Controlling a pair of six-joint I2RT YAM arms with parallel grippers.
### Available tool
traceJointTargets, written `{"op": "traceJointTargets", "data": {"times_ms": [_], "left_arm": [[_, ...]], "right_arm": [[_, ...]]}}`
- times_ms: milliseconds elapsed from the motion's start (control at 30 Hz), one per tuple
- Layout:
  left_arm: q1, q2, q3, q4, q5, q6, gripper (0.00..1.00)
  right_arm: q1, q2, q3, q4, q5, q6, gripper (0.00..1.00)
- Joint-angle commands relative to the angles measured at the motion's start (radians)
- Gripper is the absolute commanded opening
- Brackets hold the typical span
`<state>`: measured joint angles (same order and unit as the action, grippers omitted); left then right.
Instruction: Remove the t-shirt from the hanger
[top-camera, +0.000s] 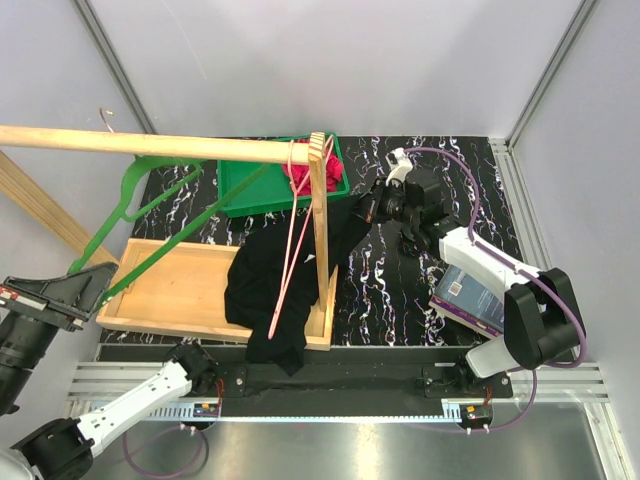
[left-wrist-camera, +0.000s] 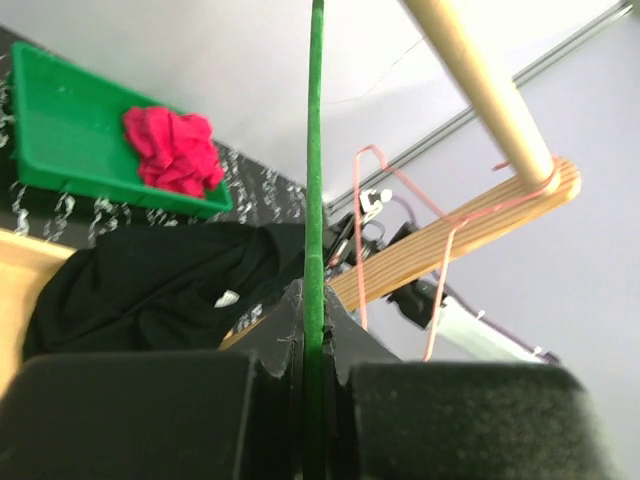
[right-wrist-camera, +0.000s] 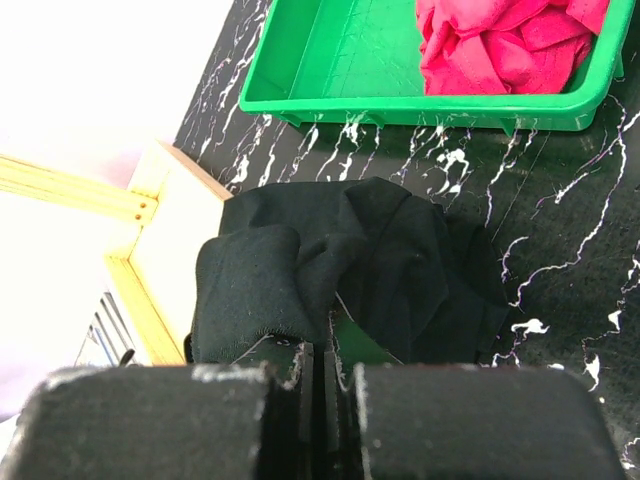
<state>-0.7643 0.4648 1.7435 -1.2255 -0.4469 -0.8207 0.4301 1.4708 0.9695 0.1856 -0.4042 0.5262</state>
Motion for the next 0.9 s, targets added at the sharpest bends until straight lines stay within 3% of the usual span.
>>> {"op": "traceJointTargets", "data": {"times_ms": [0, 867], "left_arm": [[-0.01, 0.009, -0.004, 0.187, -0.024, -0.018, 0.0], [-0.024, -0.224, -0.19, 0.258, 0.137, 0.141, 0.0]], "right_arm": [[0.004, -0.035, 0.003, 0.025, 0.01, -0.022, 0.0], [0.004, -0.001, 0.006, 0.06, -0.022, 0.017, 0.0]]}}
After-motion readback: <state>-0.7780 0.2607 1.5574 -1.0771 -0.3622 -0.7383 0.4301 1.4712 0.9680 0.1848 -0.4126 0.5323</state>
